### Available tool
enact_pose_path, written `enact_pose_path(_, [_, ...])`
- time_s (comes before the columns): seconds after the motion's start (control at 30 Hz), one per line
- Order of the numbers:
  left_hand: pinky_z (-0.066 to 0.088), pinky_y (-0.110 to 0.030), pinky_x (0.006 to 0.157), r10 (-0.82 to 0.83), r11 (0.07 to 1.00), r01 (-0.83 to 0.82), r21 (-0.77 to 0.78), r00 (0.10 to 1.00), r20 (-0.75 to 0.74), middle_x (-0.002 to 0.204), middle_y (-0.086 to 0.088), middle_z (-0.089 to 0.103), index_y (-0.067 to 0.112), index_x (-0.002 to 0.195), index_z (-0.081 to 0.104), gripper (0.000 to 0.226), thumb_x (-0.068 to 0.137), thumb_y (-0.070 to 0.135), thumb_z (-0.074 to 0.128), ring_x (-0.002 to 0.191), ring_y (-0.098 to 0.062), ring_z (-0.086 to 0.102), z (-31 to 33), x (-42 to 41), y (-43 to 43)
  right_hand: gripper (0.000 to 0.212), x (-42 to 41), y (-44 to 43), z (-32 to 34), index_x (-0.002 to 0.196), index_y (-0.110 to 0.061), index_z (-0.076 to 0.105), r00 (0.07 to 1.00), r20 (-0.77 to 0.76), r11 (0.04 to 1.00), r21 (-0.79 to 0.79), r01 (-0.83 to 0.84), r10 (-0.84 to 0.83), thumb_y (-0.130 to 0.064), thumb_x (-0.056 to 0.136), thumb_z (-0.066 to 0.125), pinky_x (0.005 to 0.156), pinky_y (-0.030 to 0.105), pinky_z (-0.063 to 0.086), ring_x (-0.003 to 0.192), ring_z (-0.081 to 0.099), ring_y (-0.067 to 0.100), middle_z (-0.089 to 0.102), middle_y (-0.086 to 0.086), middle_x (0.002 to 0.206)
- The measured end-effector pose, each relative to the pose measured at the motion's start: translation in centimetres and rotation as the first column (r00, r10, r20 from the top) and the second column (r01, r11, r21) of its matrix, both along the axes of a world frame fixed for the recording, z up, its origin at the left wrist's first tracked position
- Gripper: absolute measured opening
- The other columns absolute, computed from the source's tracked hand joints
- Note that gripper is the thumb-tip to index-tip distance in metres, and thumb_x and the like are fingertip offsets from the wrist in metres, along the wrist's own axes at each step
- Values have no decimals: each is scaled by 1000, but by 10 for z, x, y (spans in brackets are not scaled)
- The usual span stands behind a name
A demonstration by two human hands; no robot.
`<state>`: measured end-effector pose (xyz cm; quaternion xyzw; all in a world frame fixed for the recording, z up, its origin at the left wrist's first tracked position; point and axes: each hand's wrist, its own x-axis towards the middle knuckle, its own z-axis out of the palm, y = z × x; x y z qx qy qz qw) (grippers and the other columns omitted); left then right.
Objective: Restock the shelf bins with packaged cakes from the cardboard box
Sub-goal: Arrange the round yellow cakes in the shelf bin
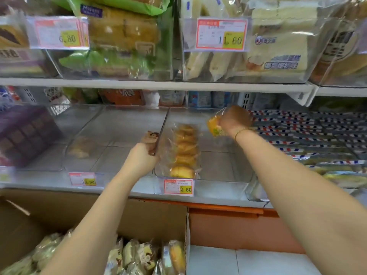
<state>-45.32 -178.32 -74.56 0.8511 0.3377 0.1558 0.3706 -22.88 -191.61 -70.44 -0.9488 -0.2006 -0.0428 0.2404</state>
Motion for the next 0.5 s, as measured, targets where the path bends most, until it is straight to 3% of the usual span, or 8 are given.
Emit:
enact_pose_path(0.17, [48, -37, 97, -43, 997, 44, -68, 999, 11, 107, 0, 72, 14, 115, 69, 32, 83, 10, 70, 103, -15, 64, -5, -7, 7, 62, 34, 23, -16, 127, -1, 54, 999, -49, 990, -141, 5, -12, -33, 79, 74, 90, 38, 50, 117, 56, 35, 58, 19, 127])
enact_pose_path(0.27, [47, -30, 96, -54, 991, 60, -117, 997, 55, 106, 6, 70, 18, 117, 68, 35, 82, 12, 72, 103, -8, 64, -7, -7, 9, 68, 42, 33, -21, 132, -1, 51, 994, -110, 993, -121, -5, -8, -34, 78, 77, 93, 39, 49, 119, 54, 34, 55, 18, 131])
enact_pose_path(0.4, [41, -5, 74, -66, 980, 84, -182, 993, 103, 93, 19, 65, 24, 115, 65, 35, 84, 9, 71, 87, 10, 58, -8, -7, 10, 41, 46, 39, -36, 127, 3, 52, 988, -155, 994, -109, 6, -22, -15, 92, 61, 87, 34, 48, 114, 58, 32, 59, 19, 126])
enact_pose_path(0.5, [39, -8, 80, -69, 977, 87, -193, 993, 98, 109, 12, 66, 16, 127, 61, 45, 84, 11, 72, 100, 1, 59, -9, -8, 12, 32, 41, 39, -48, 121, 6, 56, 985, -167, 987, -160, 11, -38, -15, 97, 49, 88, 35, 46, 115, 56, 34, 58, 22, 125])
